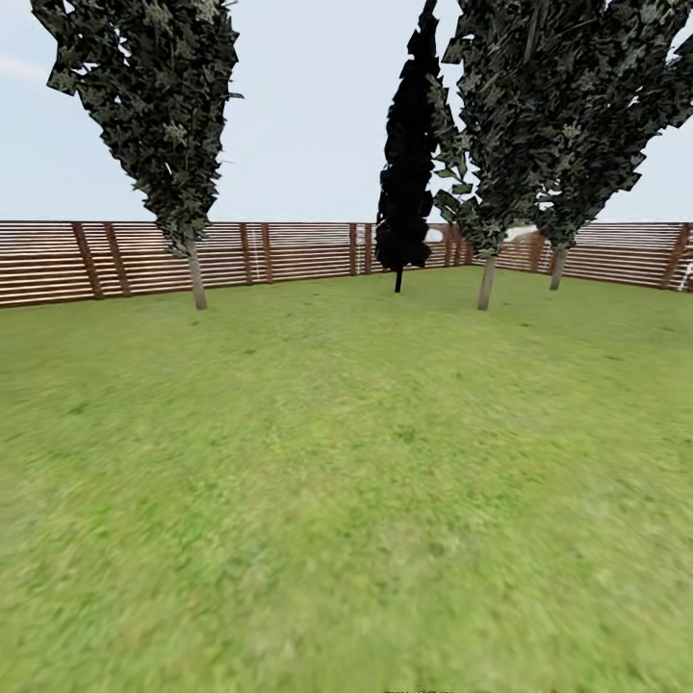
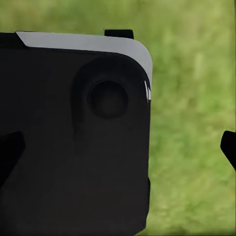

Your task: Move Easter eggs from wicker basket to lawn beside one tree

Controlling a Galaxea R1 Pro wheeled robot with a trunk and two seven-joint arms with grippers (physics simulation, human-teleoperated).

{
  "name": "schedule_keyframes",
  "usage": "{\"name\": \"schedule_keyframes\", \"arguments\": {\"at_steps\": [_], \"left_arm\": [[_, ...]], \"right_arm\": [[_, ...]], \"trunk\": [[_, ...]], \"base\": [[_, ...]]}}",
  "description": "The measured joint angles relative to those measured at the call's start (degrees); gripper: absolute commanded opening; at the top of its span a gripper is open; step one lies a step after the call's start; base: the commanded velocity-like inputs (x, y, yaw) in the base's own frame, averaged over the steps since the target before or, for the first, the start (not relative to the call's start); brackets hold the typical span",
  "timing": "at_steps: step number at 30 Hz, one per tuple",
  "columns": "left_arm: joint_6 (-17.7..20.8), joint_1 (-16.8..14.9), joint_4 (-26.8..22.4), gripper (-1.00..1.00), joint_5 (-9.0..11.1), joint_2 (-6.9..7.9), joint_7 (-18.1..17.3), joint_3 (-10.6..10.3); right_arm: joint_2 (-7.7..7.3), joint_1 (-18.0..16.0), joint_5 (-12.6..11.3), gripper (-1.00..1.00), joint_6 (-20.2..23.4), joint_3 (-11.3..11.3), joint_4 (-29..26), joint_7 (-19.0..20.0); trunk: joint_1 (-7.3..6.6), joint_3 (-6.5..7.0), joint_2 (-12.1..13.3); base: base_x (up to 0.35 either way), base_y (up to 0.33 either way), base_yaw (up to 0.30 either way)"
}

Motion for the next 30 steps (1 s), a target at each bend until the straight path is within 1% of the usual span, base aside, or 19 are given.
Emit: {"name": "schedule_keyframes", "arguments": {"at_steps": [30], "left_arm": [[0.1, 0.0, 0.0, 1.0, -0.1, 0.0, 0.0, -0.1]], "right_arm": [[0.0, 0.0, -0.2, 1.0, 0.0, 0.0, 0.0, 0.0]], "trunk": [[0.0, 0.0, 0.0]], "base": [[0.003, 0.001, -0.3]]}}
